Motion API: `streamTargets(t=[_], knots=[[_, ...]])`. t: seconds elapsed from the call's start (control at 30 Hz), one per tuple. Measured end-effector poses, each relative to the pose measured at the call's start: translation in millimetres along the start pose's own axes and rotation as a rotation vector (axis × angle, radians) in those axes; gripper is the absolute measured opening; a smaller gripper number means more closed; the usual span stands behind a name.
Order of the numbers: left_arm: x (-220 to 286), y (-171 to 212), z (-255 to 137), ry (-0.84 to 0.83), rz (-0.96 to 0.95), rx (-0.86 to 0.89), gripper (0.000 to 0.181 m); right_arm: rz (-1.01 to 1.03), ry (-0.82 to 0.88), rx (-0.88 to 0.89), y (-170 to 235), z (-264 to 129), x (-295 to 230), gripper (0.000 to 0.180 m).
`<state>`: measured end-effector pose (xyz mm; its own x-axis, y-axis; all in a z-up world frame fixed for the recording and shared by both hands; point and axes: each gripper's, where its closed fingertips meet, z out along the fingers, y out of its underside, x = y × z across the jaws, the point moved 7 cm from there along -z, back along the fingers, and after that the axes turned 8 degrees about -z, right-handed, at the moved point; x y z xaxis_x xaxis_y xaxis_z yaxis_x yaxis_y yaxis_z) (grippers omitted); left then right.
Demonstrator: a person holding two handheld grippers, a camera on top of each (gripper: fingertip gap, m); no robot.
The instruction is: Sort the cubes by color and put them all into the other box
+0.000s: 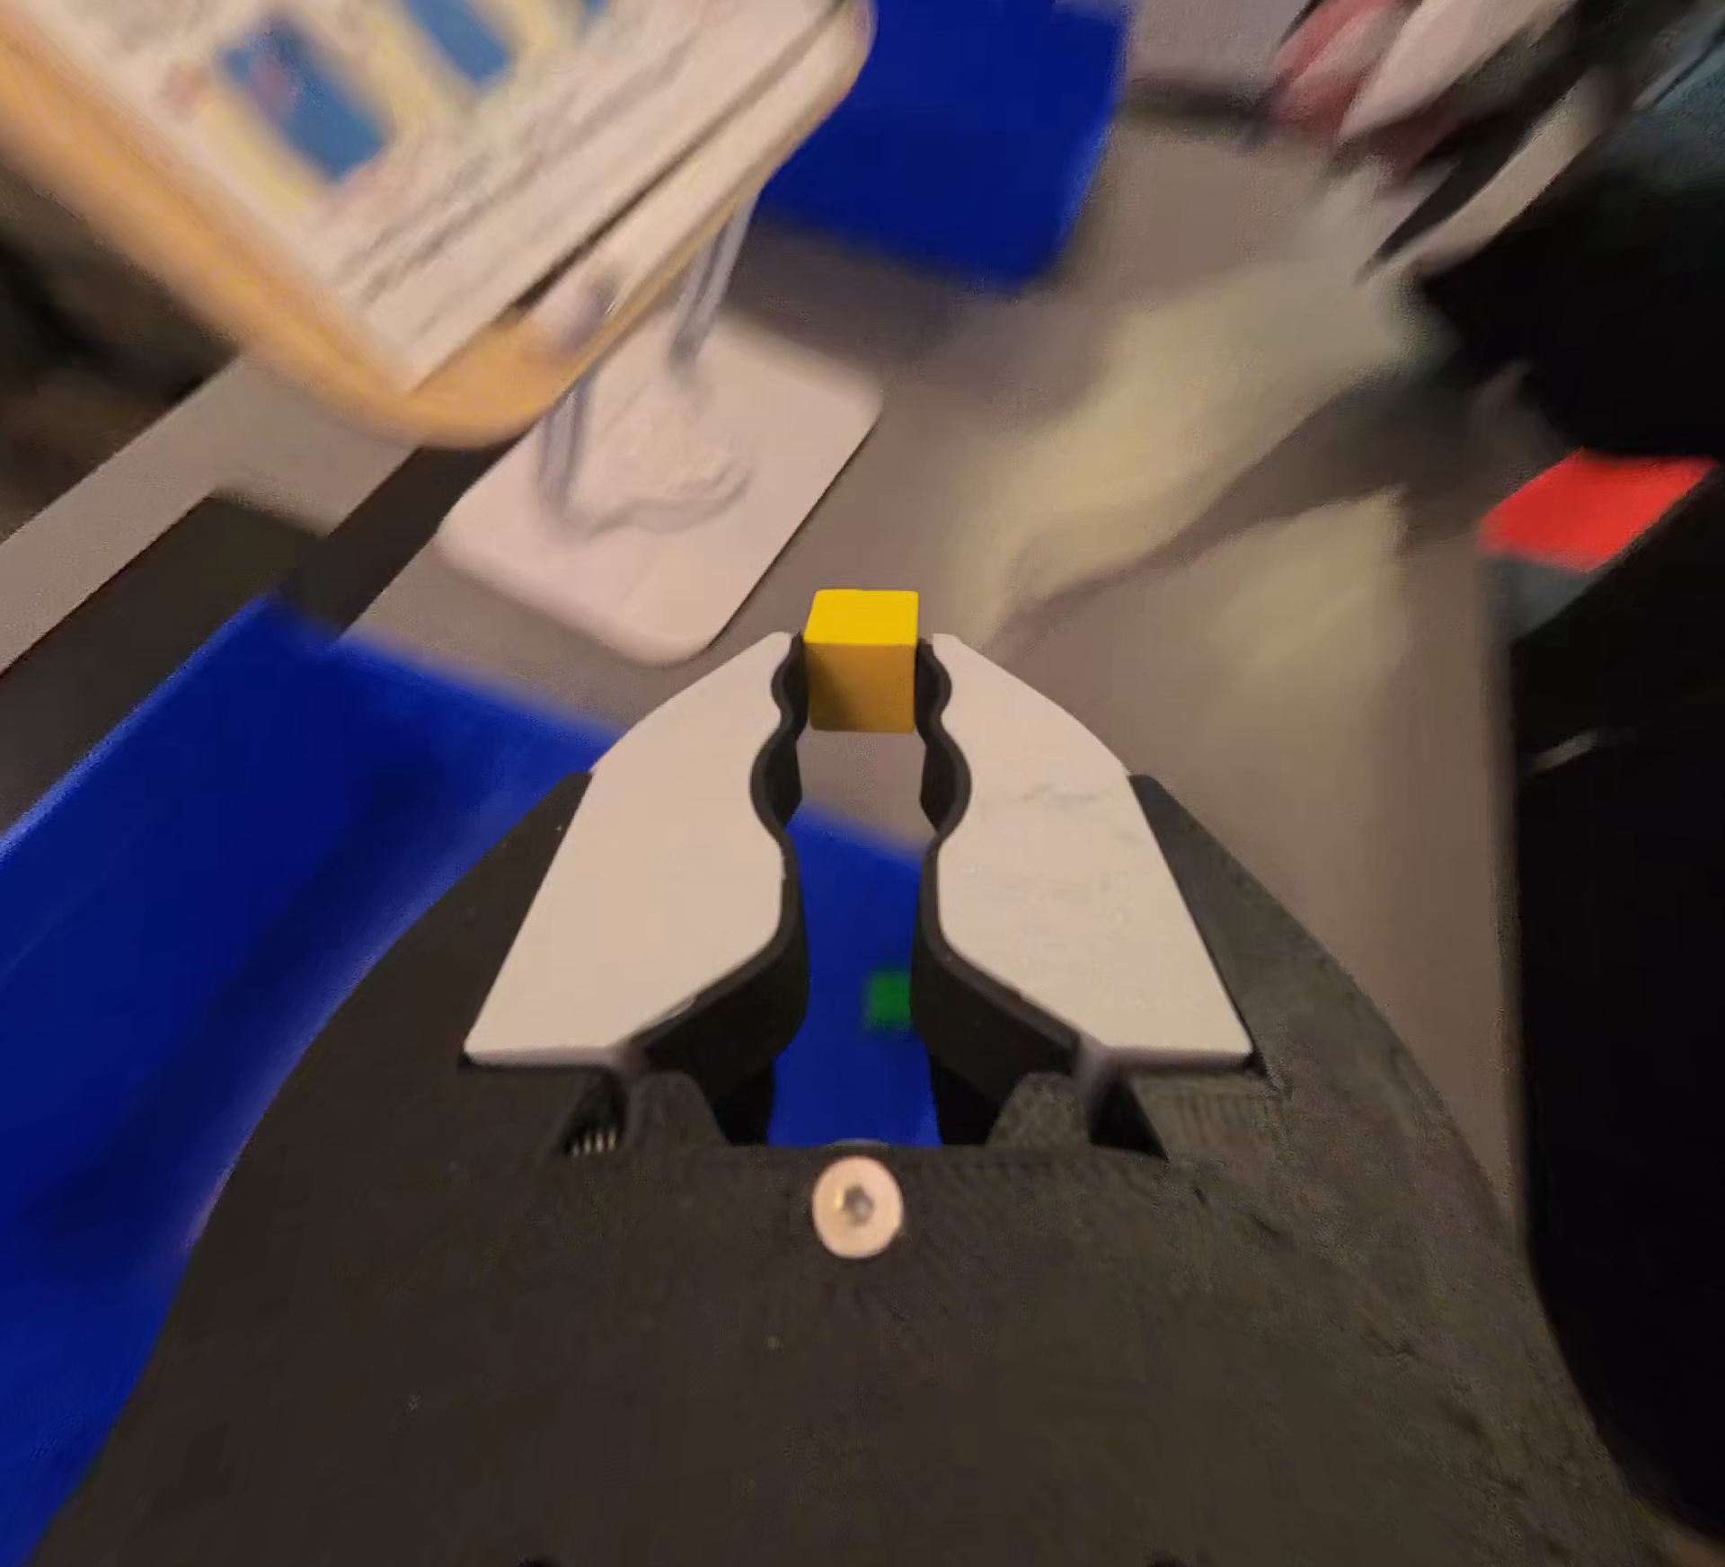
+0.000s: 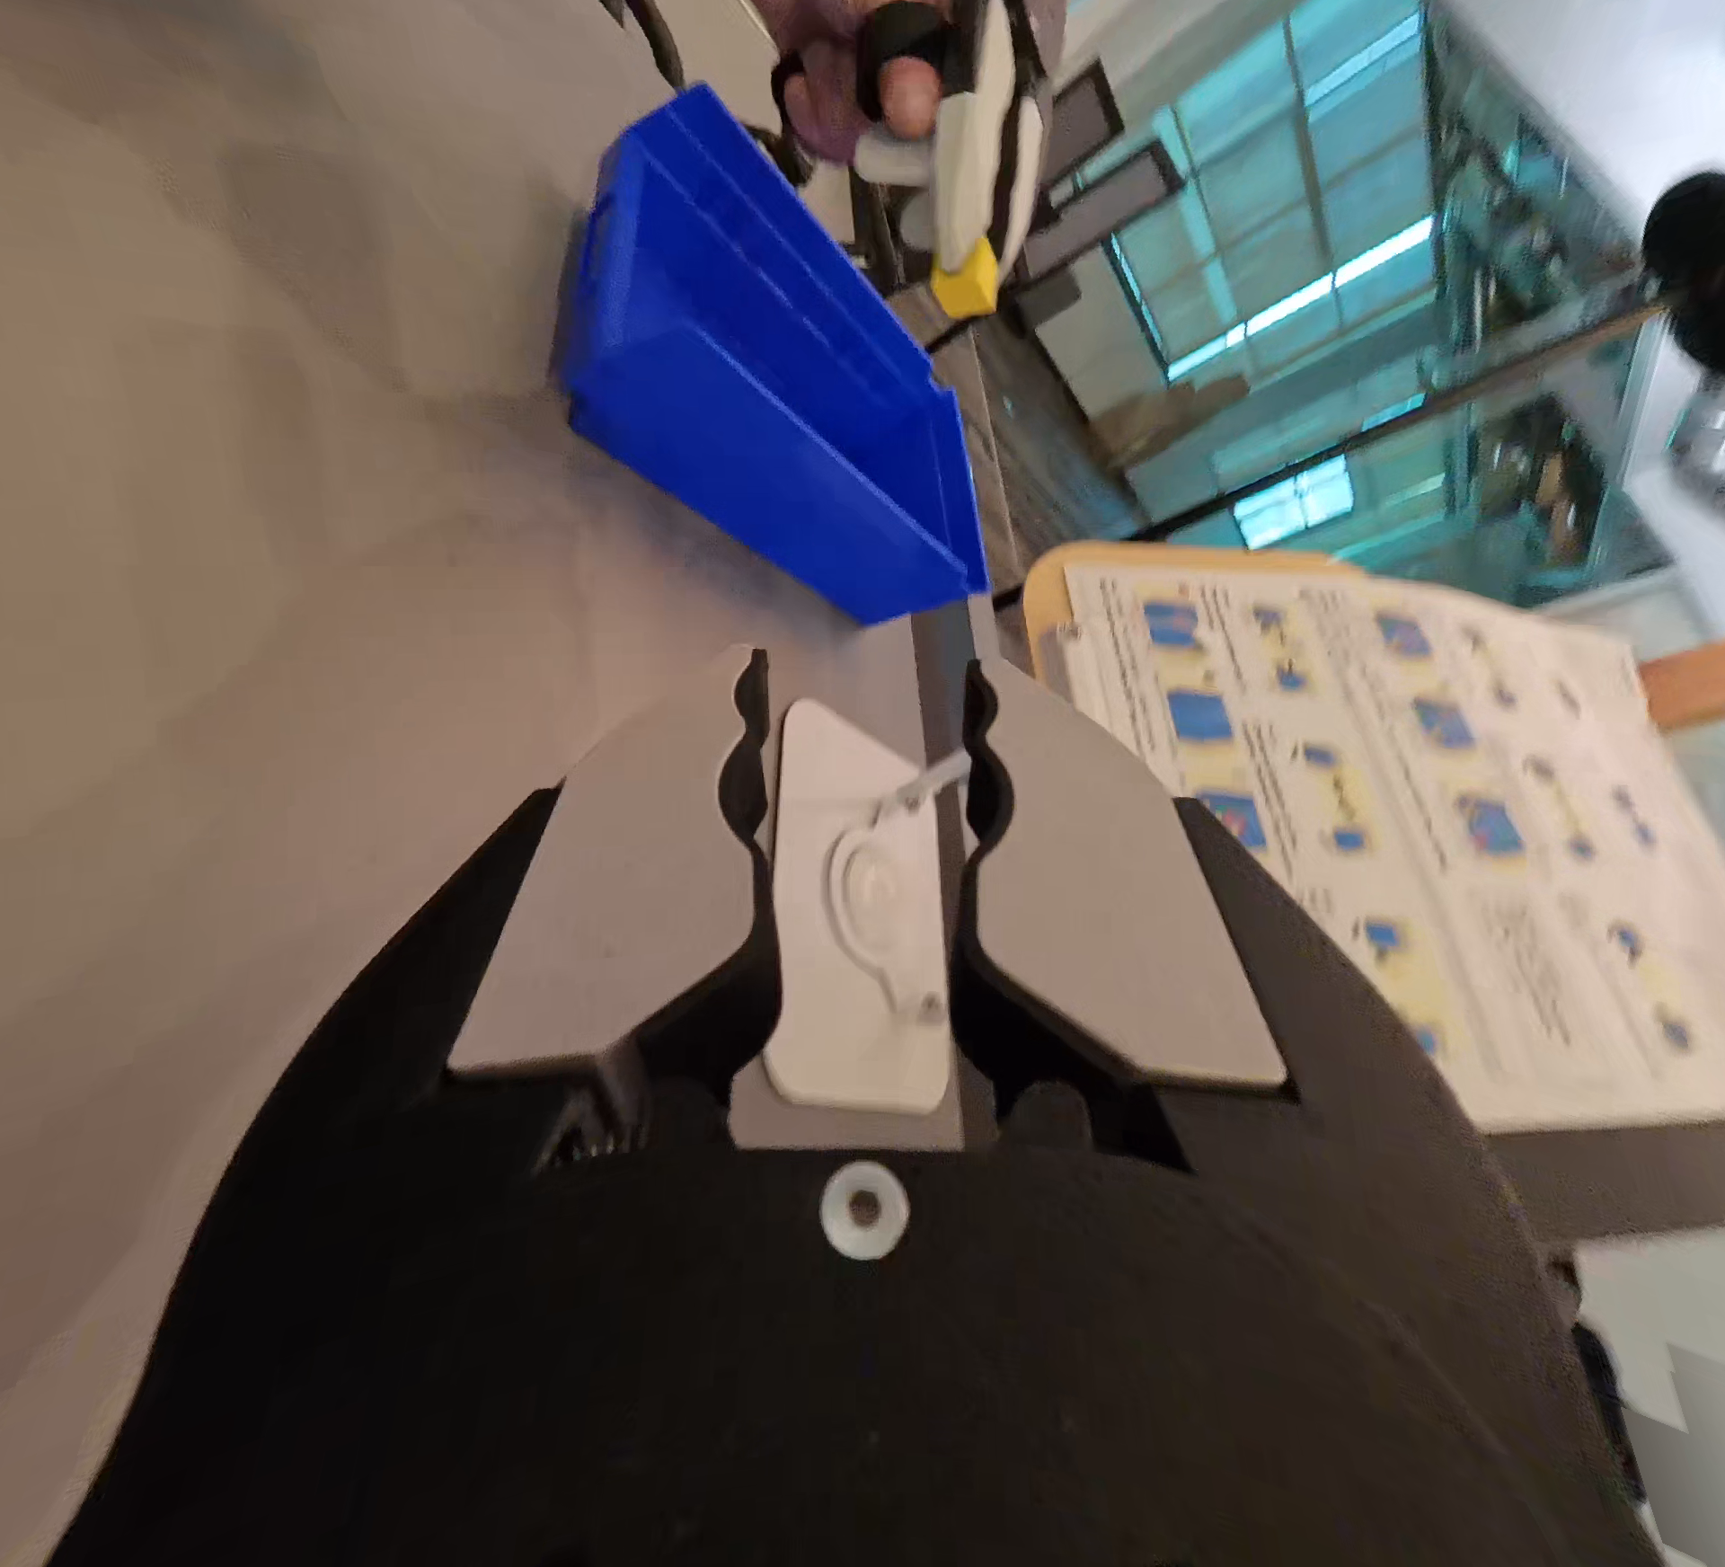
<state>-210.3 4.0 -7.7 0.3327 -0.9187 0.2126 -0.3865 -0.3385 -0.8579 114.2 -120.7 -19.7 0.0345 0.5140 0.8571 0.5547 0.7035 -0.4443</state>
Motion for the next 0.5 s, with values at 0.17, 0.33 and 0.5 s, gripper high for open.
streamTargets(t=[0.17,0.33,0.5], knots=[[84,-19,46,0.343,-0.047,0.278,0.021,-0.125,0.121,0.115,-27,38,13,0.05],[119,-15,87,0.56,-0.136,0.382,0.021,-0.211,0.148,0.156,-39,55,14,0.05],[127,-12,111,0.661,-0.178,0.362,0.021,-0.239,0.091,0.175,-42,54,4,0.035]])
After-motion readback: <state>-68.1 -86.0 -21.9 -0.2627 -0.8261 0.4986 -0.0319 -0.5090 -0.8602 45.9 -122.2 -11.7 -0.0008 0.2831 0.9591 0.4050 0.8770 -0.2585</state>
